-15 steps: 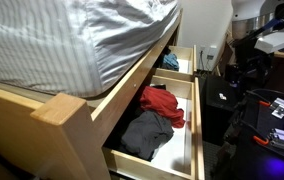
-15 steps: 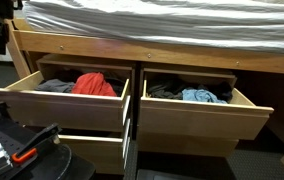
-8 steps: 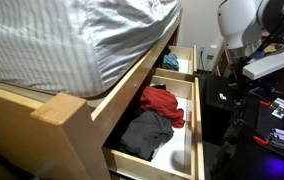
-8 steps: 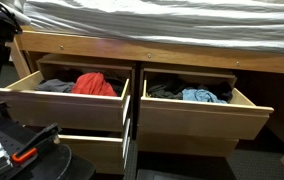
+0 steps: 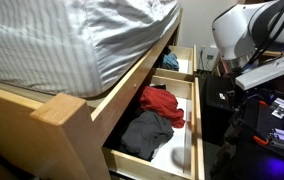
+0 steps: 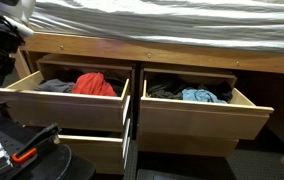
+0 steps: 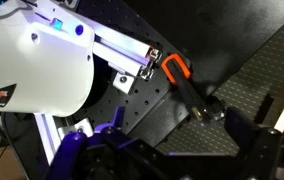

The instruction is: Close the top left and right drawers

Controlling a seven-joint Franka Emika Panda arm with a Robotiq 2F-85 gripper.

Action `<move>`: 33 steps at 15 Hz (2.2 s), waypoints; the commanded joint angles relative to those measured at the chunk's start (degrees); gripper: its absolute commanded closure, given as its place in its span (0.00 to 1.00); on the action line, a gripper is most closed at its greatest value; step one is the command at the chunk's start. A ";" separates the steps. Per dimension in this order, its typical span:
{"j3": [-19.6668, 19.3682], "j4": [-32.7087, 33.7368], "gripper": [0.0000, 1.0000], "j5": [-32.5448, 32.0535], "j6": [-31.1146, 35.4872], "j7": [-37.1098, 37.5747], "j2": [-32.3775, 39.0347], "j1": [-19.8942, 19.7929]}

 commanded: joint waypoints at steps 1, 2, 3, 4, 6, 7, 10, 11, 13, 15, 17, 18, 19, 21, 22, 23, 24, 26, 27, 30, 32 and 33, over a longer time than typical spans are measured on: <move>-1.28 0.07 0.00 -8.48 8.73 10.78 6.35 2.01; -1.83 0.04 0.00 -11.19 11.53 14.49 8.11 2.40; -2.66 -0.02 0.00 -14.16 14.31 18.92 9.60 2.96; -3.63 -0.04 0.00 -16.01 16.03 22.25 10.82 3.63; -3.88 -0.02 0.00 -14.17 14.12 20.31 9.07 4.43; -4.57 0.03 0.00 -14.95 15.51 22.07 10.46 4.94; -5.19 0.22 0.00 -15.09 16.55 22.99 11.89 5.41; -5.88 0.29 0.00 -16.30 17.17 25.25 12.18 6.02; -9.07 0.33 0.00 -22.20 23.67 34.49 14.52 8.19; -11.45 0.31 0.00 -25.94 27.96 40.89 16.55 9.63; -13.23 0.31 0.00 -26.56 30.95 43.62 18.71 10.33; -11.93 0.31 0.00 -24.57 27.48 40.59 15.87 10.19; -12.76 0.32 0.00 -24.67 28.61 41.45 17.02 10.68; -13.38 0.40 0.00 -24.49 29.53 41.84 18.24 10.98; -13.42 0.42 0.00 -24.47 29.60 41.88 18.32 11.00; -13.42 0.47 0.00 -24.47 29.61 41.92 18.32 11.01; -13.42 0.49 0.00 -24.48 29.62 41.95 18.32 11.04; -13.96 1.74 0.00 -24.32 31.04 42.22 20.94 11.00; -14.93 2.88 0.00 -25.09 31.68 43.27 22.82 11.68; -18.11 7.02 0.00 -26.22 38.73 45.44 29.10 14.54; -20.22 9.59 0.00 -24.01 43.92 46.12 32.36 17.32; -21.46 9.50 0.00 -23.51 45.50 46.93 32.36 19.11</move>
